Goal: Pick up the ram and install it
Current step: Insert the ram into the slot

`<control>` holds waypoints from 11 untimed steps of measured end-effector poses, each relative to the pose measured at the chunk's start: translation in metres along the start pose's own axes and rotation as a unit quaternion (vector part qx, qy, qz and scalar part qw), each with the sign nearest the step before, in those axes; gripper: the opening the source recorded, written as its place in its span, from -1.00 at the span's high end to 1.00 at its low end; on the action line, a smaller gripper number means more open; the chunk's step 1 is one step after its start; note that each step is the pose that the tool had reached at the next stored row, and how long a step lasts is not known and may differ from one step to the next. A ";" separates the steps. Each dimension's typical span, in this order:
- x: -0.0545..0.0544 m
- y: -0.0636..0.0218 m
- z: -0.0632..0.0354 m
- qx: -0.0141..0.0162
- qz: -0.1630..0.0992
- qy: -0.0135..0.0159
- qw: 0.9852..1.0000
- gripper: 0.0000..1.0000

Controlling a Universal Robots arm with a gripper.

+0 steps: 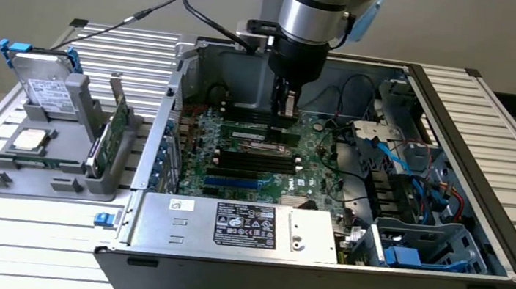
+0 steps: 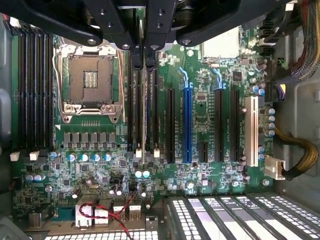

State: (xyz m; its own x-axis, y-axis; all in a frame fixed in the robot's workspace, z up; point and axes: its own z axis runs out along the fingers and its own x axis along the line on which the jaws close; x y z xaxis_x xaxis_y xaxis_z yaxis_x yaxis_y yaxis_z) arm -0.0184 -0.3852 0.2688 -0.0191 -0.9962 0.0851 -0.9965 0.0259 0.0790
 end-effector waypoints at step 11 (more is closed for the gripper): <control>0.004 0.0011 0.0159 0.011 0.001 -0.002 1.000 0.75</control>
State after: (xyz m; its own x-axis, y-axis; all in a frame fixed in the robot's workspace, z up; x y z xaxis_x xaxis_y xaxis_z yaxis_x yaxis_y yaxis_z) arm -0.0209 -0.3901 0.2533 -0.0210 -0.9964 0.0817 -0.9981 0.0257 0.0565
